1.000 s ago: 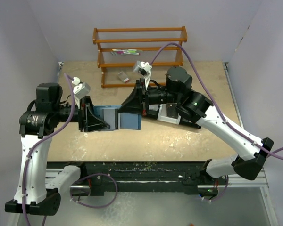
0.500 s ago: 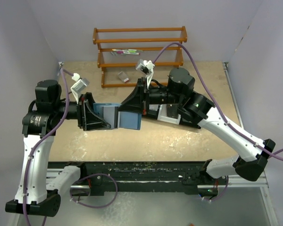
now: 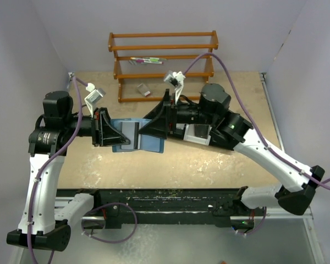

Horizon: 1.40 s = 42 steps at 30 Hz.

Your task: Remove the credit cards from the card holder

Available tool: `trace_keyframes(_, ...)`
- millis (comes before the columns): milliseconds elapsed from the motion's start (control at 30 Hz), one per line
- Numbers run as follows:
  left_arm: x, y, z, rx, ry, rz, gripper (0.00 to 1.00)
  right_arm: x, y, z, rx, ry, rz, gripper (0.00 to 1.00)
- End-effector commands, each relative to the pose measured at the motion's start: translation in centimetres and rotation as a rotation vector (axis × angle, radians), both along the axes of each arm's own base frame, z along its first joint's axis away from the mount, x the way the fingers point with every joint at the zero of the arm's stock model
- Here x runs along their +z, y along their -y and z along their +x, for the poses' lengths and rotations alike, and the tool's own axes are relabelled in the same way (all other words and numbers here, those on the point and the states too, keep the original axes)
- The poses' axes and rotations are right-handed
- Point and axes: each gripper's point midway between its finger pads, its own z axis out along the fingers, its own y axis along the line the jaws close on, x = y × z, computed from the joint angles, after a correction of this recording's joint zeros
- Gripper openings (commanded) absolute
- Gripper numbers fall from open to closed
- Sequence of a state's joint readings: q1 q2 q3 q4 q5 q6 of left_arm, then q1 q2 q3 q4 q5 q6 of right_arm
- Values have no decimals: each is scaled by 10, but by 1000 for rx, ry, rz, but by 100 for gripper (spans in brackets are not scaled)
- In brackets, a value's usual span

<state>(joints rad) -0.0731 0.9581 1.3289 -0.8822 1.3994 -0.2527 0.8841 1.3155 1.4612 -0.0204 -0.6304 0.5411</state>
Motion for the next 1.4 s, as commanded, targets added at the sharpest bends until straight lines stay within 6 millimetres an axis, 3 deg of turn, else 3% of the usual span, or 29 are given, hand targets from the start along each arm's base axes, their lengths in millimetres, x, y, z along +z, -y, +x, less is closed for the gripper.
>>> trace_keyframes(0, 8, 0, -4, -19, 40, -17, 10, 71, 44, 9, -232, 55, 182, 67)
trace_keyframes(67, 5, 0, 1, 5, 47, -3, 9, 86, 67, 18, -370, 32, 231, 67)
trace_keyframes(133, 3, -1, 6, 27, 59, 14, 9, 99, 85, 14, -418, 22, 296, 64)
trace_keyframes(233, 0, -2, 14, 63, 73, 41, 9, 114, 96, 2, -401, 30, 375, 61)
trace_keyframes(333, -2, -3, 21, 90, 82, 63, 9, 103, 75, -15, -251, -36, 366, 61)
trace_keyframes(533, 1, -4, 28, 123, 109, 79, 8, 53, 22, -29, -126, -128, 278, 61)
trace_keyframes(700, 7, -3, 24, 102, 113, 65, 8, 14, 6, -29, -83, -200, 218, 61)
trace_keyframes(1067, 22, 0, -8, -63, 90, -34, 10, 1, -1, -25, -62, -227, 221, 55)
trace_keyframes(1367, 27, -1, -23, -115, 93, -63, 13, 22, -10, -26, 26, -224, 317, 34)
